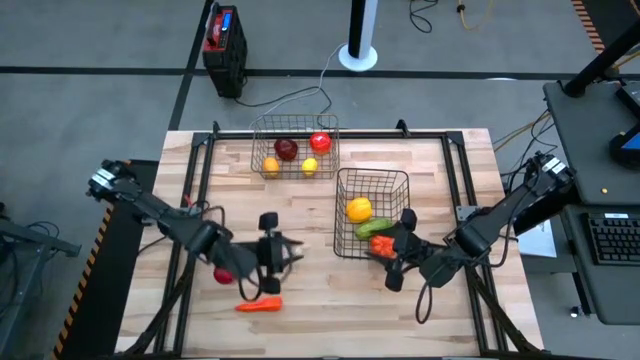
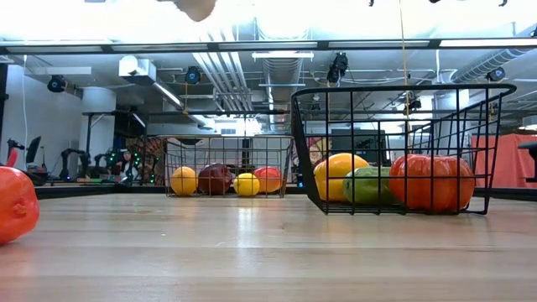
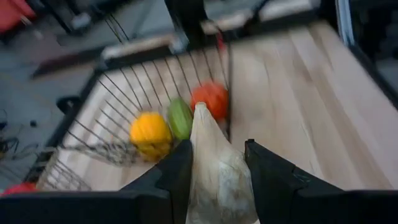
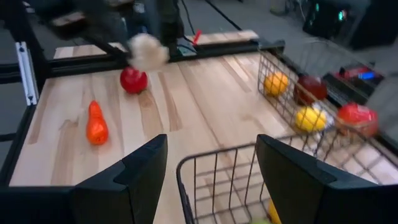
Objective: Sort produce into baskets
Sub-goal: Put the white garlic into the black wire basket
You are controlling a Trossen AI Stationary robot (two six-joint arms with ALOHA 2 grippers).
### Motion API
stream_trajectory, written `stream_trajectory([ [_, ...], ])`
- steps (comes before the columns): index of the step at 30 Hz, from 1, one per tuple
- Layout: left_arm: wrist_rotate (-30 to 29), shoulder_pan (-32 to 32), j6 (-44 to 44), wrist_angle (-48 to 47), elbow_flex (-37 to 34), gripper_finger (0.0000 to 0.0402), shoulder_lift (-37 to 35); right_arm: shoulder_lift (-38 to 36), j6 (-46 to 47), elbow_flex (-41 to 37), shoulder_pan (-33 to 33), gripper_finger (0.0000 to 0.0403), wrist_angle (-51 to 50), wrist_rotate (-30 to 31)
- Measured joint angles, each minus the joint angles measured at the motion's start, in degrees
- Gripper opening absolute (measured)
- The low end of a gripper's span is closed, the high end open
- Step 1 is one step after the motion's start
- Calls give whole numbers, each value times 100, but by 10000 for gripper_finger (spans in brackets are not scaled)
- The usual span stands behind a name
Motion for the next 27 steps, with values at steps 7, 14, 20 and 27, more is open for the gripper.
stream_trajectory([
  [7, 514, 803, 1259, 2361, -1049, 116, -413, 2, -1356, -92, -188, 238, 830, -3],
  [14, 1498, 1945, 2050, 2758, -1338, 116, -460, 2, -2552, -92, -634, 238, 956, -7],
  [20, 2182, 2808, 2270, 2819, -1319, 116, -599, -201, -3254, 81, -1187, 238, 996, -15],
  [27, 2261, 3284, 1690, 2223, -756, 116, -1083, -652, -3356, 518, -1806, 238, 997, -255],
])
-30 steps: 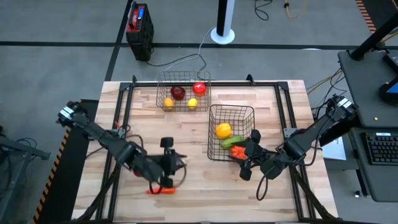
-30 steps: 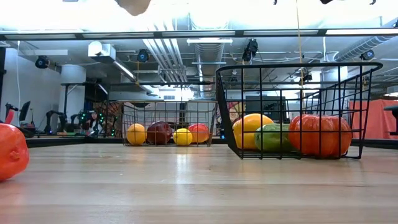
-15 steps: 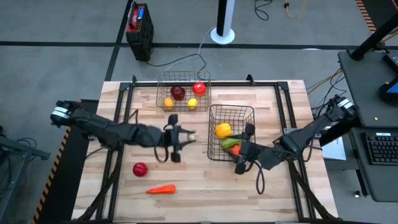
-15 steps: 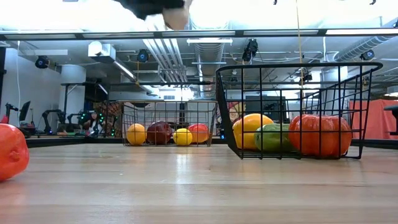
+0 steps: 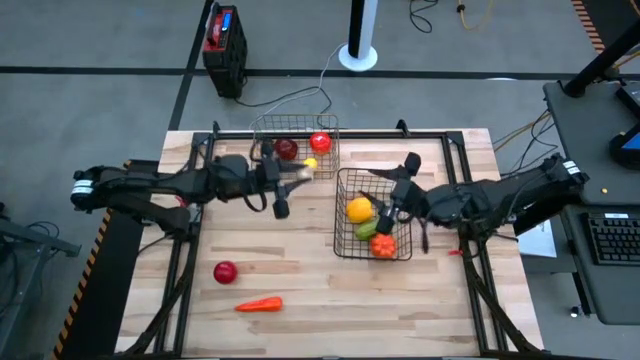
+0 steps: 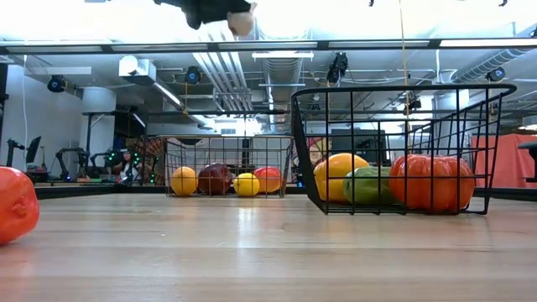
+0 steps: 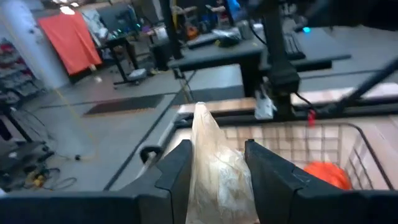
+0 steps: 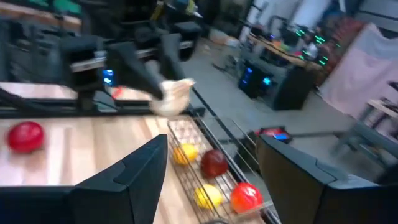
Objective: Sort produce into baskets
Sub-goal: Put the white garlic into the black wire basket
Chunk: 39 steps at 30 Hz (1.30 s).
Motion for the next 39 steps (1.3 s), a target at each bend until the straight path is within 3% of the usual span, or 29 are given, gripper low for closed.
stream_trajectory([
  [4, 27, 98, 347, -131, 116, 116, -146, -241, -249, -91, -67, 238, -74, -469],
  [10, 735, 78, 773, -185, -36, 116, -79, -174, -252, -441, -51, 238, -31, -864],
  [14, 760, 20, 84, -166, -41, 116, -81, -144, 232, -442, -13, 238, 10, -922],
  [18, 791, -250, -423, -183, -150, 116, -147, -148, 611, -481, 167, 238, -10, -1454],
  [35, 628, -1250, -994, 662, -334, 116, 137, 280, 911, -687, 500, 238, 412, -1458],
  [39, 258, -1535, -995, 1008, -420, 116, 156, 271, 725, -687, 500, 238, 401, -1459],
])
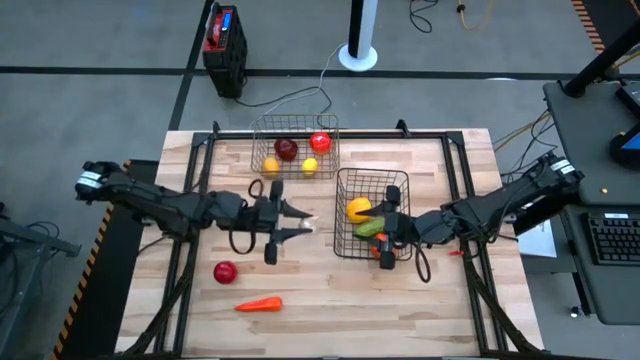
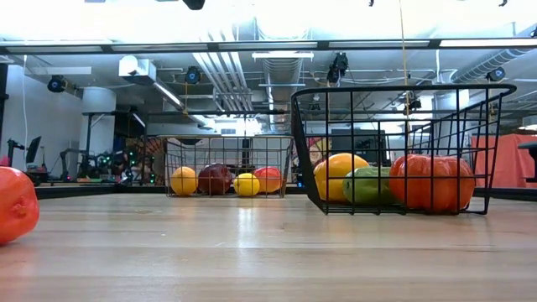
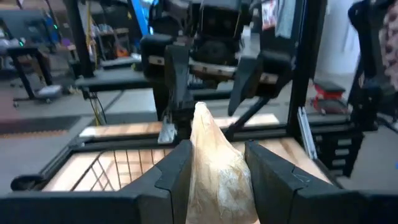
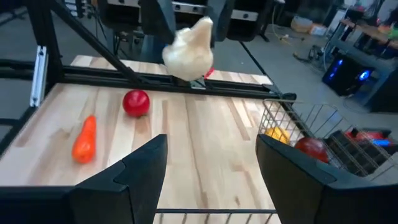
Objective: Sort produce into baskets
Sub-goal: Put the white garlic into the black wire basket
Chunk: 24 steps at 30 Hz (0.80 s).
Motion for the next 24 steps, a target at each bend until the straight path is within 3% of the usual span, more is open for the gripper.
stream_trajectory([
  [8, -396, -179, -3, 1844, -714, 116, 263, -24, -723, 0, -16, 238, 4, 50],
  [10, -1006, -180, -8, 2077, -810, 116, 352, -24, -892, 0, -35, 238, 11, 48],
  [12, -2056, -169, 6, 2020, -819, 116, 403, -24, -992, 0, -50, 238, 10, 50],
  [14, -3144, -99, 71, 1782, -747, 116, 412, -24, -1050, 0, -79, 238, 11, 52],
  [16, -3695, 75, 92, 1290, -626, 116, 380, -24, -1083, 0, -97, 238, 3, 52],
  [19, -3632, 549, -193, 418, -367, 116, 360, -24, -1078, 0, -118, 238, -2, 56],
  [24, -2554, 2060, -784, -1846, 325, 116, 407, -24, -1041, 0, -122, 238, -11, 58],
])
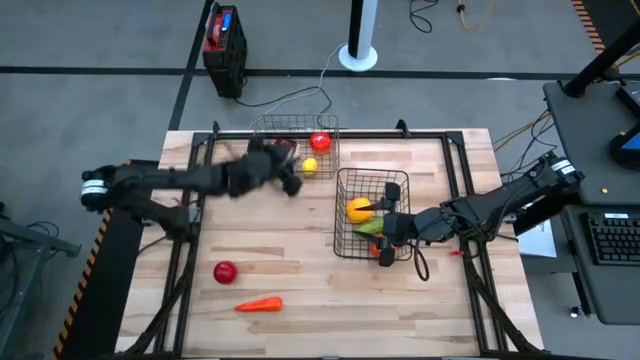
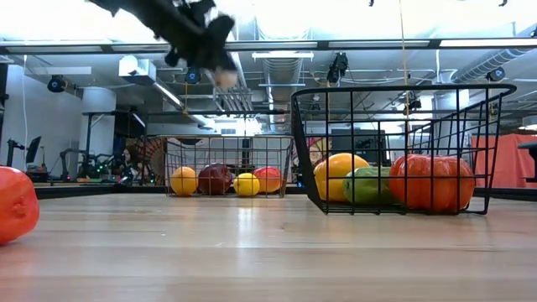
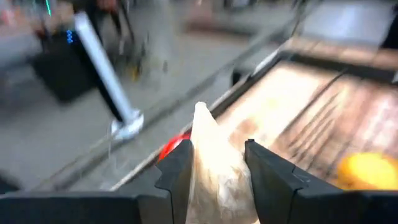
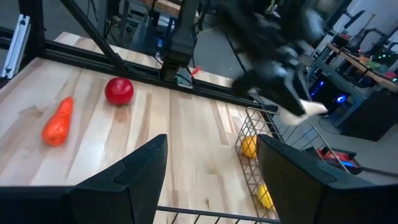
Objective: Sort produce into baskets
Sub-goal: Put the white garlic into the black wire basket
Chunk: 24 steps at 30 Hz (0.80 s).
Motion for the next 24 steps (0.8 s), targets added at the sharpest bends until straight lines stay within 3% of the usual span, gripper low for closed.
stream_trajectory([
  [6, 2772, 2192, -188, -1843, 1090, 116, 548, 0, 281, 0, -7, 238, -72, -1],
  [8, 3262, 2588, -121, -2214, 1416, 116, 866, 0, 383, -5, -6, 238, -120, -3],
  [17, 3150, 2765, 448, -3196, 2379, 116, 1975, -2, 724, -95, -7, 238, -173, -8],
  [24, 3076, 2750, 527, -3333, 2419, 116, 2121, -2, 831, -172, -7, 238, -177, -6],
])
